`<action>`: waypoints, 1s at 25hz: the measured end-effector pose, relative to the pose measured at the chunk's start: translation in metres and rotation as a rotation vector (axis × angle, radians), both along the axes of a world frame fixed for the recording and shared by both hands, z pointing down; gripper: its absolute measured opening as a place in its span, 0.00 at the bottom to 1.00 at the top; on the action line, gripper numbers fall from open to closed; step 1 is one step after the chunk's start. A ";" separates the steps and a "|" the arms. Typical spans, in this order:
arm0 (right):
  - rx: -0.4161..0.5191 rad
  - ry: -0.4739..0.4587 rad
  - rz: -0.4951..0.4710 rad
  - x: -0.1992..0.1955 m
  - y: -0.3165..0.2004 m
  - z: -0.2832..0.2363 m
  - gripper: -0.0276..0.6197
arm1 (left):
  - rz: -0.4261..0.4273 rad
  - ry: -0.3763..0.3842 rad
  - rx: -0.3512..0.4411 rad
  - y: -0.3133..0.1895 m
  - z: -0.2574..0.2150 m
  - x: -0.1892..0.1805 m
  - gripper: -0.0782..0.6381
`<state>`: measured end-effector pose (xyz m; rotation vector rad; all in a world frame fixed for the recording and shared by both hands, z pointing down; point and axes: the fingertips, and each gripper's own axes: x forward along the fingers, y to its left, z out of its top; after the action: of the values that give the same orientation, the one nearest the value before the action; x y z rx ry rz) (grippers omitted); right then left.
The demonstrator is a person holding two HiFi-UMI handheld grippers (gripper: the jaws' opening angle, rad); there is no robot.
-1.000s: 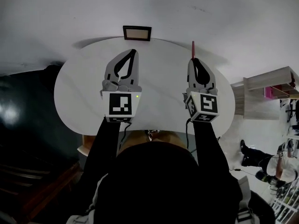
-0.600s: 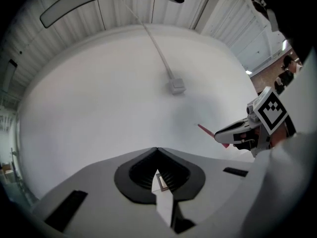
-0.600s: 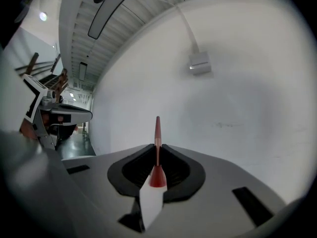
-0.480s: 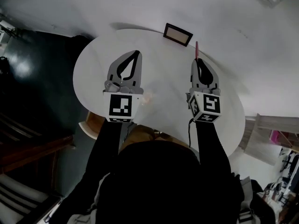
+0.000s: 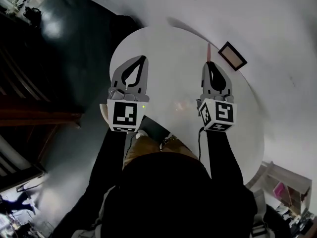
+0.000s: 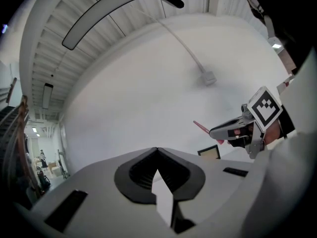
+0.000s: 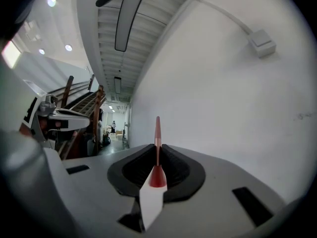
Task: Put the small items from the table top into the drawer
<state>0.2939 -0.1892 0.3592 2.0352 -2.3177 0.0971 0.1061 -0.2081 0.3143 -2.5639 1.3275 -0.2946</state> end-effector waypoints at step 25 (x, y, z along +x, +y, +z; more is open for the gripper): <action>-0.005 -0.021 -0.385 -0.304 0.002 -0.005 0.14 | -0.215 0.039 0.008 0.063 0.003 -0.256 0.13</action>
<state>-0.0105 -0.1873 0.3546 1.5527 -2.6659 0.1056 -0.1501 -0.1450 0.3176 -2.4338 1.6186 -0.2774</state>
